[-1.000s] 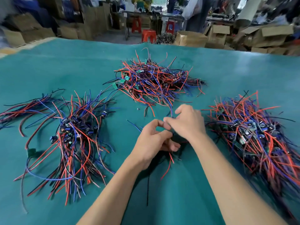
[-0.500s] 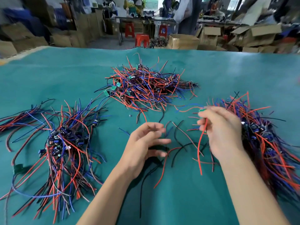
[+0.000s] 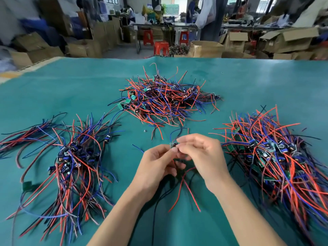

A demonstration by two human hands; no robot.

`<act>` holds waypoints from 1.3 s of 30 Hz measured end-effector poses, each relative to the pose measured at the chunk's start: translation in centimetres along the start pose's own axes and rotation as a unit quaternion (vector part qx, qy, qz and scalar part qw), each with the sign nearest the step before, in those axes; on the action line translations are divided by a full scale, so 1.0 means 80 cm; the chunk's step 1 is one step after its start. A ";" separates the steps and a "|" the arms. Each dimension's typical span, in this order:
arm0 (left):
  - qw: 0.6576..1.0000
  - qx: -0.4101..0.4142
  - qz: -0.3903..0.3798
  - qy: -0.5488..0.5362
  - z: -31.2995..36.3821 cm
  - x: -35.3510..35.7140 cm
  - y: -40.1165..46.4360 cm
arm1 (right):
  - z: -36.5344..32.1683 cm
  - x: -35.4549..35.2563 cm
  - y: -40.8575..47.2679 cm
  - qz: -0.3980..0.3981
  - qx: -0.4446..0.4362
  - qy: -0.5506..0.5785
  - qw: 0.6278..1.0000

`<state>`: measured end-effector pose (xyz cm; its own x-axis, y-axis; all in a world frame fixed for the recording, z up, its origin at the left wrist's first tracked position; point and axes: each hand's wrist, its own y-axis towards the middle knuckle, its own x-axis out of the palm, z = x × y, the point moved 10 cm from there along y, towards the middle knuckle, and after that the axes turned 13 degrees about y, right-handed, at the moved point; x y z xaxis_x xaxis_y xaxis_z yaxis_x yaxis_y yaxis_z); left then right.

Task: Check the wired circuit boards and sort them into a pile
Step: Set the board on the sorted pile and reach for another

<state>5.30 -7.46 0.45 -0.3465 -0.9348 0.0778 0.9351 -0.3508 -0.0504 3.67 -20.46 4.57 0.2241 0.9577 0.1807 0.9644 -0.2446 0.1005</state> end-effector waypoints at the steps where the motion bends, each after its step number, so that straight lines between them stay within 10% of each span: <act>1: 1.000 0.003 0.001 0.009 0.000 0.000 0.000 | 0.002 -0.007 0.002 0.015 0.004 0.003 1.000; 23: 0.983 0.045 -0.127 0.127 0.008 0.026 -0.009 | 0.039 -0.006 0.007 -0.044 0.152 0.151 0.976; 31: 0.976 0.055 -0.151 0.149 0.004 0.029 -0.008 | -0.002 -0.067 0.020 0.128 -0.047 -0.045 0.990; 39: 0.967 0.069 -0.161 0.184 0.005 0.040 -0.013 | -0.069 -0.120 0.004 0.261 -0.249 -0.226 0.905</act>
<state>3.27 -10.03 1.12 -0.6010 -0.7437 -0.2928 0.7664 -0.6402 0.0531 1.04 -30.53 8.24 0.7735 0.6290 -0.0778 0.5540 -0.6114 0.5651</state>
